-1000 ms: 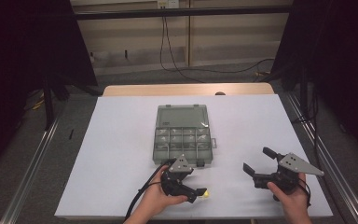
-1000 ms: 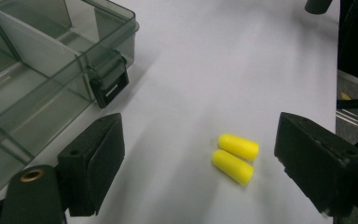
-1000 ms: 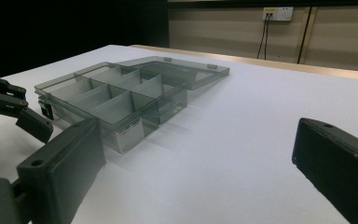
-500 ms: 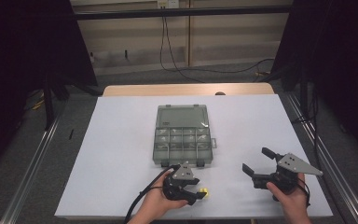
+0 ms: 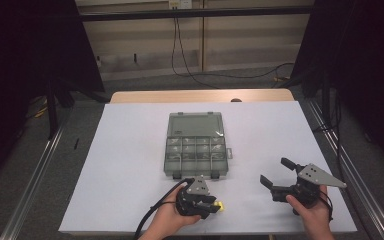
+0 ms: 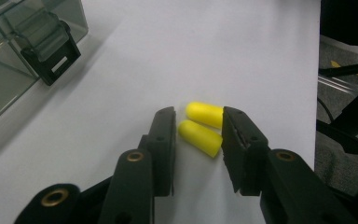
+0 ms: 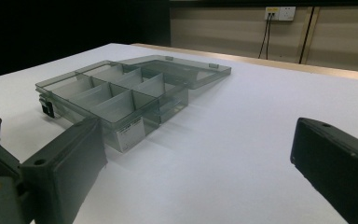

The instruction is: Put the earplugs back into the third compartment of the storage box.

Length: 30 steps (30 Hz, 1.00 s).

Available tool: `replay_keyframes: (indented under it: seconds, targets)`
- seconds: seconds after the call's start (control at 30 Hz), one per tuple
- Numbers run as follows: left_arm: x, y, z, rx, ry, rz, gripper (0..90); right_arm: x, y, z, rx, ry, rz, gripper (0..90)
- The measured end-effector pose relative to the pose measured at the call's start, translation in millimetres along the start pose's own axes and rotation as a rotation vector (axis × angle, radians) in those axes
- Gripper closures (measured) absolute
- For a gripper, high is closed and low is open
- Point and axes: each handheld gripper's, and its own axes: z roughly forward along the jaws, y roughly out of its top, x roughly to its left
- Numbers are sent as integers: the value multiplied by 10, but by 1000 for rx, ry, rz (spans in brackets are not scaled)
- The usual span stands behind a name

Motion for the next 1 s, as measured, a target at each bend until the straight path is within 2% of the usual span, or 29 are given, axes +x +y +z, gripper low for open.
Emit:
replay_keyframes:
  seconds: [0.17, 0.37, 0.5, 0.87, 1.0]
  targets:
    - [-13, 9, -1, 12, 7, -1, 733, -3, 1, -2, -1, 0, 1, 28]
    - [-16, 21, -4, 26, 5, -28, 808, -4, 7, -7, -5, -2, 3, 29]
    - [-15, 19, 2, 16, -1, -49, 846, -3, 9, -5, -7, 0, 1, 30]
    - [33, 30, -33, 1, 4, -80, 860, 2, 19, -12, -12, 0, 2, 31]
    - [70, 48, -83, -23, 8, -97, 861, 0, 16, -11, -11, 2, 0, 31]
